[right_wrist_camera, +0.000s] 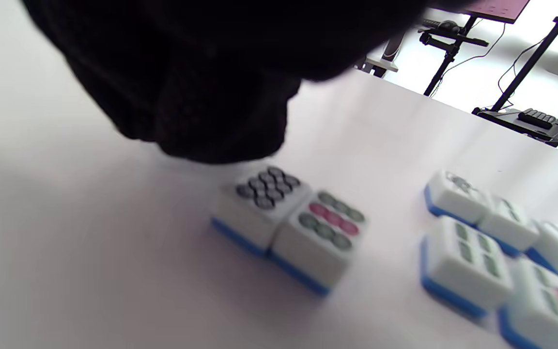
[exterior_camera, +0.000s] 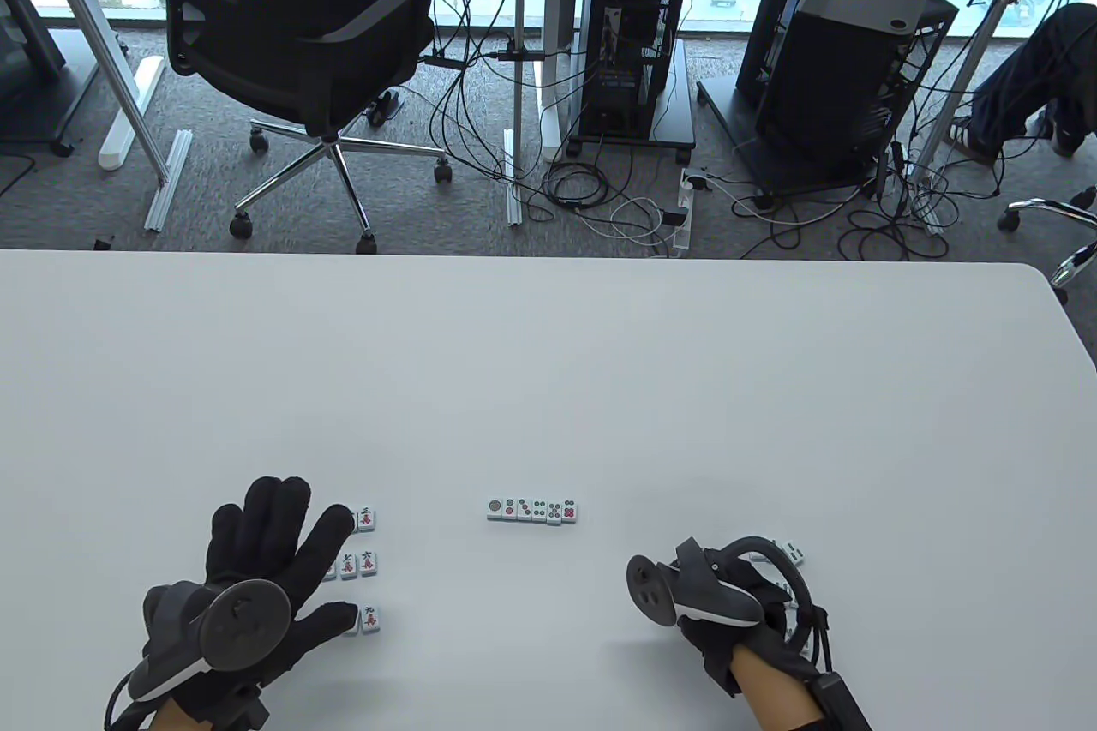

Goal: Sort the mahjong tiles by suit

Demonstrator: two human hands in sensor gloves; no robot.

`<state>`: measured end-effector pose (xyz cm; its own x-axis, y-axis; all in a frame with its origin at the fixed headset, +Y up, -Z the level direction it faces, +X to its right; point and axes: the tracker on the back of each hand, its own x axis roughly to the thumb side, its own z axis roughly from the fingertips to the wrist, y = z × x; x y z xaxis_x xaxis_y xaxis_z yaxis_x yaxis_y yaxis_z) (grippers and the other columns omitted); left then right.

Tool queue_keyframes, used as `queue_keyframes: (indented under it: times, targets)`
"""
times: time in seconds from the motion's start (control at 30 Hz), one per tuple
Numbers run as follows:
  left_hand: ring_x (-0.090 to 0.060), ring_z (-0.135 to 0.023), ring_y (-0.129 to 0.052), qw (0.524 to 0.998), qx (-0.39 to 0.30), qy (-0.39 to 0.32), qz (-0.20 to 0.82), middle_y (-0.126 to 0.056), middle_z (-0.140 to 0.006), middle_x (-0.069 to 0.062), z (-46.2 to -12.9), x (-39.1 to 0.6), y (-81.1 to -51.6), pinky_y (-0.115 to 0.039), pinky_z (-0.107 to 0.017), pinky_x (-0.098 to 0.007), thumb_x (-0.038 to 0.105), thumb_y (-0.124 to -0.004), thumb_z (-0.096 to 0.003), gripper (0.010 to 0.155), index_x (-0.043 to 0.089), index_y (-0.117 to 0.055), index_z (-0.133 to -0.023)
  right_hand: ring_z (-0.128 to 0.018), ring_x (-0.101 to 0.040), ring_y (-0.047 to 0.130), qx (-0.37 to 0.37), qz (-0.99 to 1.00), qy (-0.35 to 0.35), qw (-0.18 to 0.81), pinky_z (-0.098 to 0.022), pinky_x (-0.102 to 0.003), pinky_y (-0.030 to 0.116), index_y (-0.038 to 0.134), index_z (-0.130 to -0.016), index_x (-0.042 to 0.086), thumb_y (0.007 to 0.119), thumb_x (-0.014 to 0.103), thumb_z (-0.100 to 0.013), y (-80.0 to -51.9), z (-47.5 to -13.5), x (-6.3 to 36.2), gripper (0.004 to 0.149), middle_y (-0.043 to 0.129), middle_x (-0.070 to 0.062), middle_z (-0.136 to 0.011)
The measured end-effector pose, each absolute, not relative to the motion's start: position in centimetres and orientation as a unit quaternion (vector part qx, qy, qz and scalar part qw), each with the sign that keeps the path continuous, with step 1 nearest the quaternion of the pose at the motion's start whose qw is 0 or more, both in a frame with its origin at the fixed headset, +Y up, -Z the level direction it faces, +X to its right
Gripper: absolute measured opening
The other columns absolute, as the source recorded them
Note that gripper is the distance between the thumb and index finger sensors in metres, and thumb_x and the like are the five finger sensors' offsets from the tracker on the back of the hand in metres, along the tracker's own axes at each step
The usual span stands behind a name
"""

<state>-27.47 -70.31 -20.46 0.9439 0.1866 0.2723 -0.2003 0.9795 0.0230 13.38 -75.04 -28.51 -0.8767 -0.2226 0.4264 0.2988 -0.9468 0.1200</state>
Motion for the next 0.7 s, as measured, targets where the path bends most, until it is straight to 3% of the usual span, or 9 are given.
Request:
queue_keyframes:
  times: [0.23,0.43,0.7]
  targets:
    - [-0.02,-0.109,0.01,0.985,0.026,-0.136,0.1,0.01,-0.11,0.013,-20.5,-27.5,-70.3,-0.004,-0.079,-0.056,0.075,-0.064,-0.0361,0.087,0.047,-0.022,-0.107,-0.008,-0.01,0.089,-0.21,-0.973,-0.02,0.094,-0.007,-0.027,0.081,0.079,-0.085,0.006,0.088,0.035,-0.035,-73.9,-32.4,9.2,0.058,0.099,-0.001,-0.036]
    - [-0.02,-0.109,0.01,0.984,0.029,-0.142,0.1,0.01,-0.11,0.012,-20.4,-27.5,-70.3,-0.004,-0.078,-0.056,0.075,-0.064,-0.0361,0.087,0.047,-0.022,-0.107,-0.01,-0.011,0.089,-0.213,-0.97,-0.049,0.108,-0.008,-0.027,0.081,0.079,-0.085,0.006,0.087,0.034,-0.036,-75.4,-34.7,5.9,0.057,0.099,-0.001,-0.038]
    - [-0.02,-0.11,0.01,0.983,0.031,-0.15,0.1,0.01,-0.111,0.012,-20.3,-27.2,-70.3,-0.006,-0.078,-0.056,0.075,-0.064,-0.0362,0.087,0.047,-0.022,-0.107,-0.011,-0.011,0.09,-0.217,-0.968,-0.056,0.117,-0.009,-0.028,0.081,0.079,-0.085,0.007,0.086,0.034,-0.037,-76.6,-35.2,5.0,0.056,0.099,-0.001,-0.04]
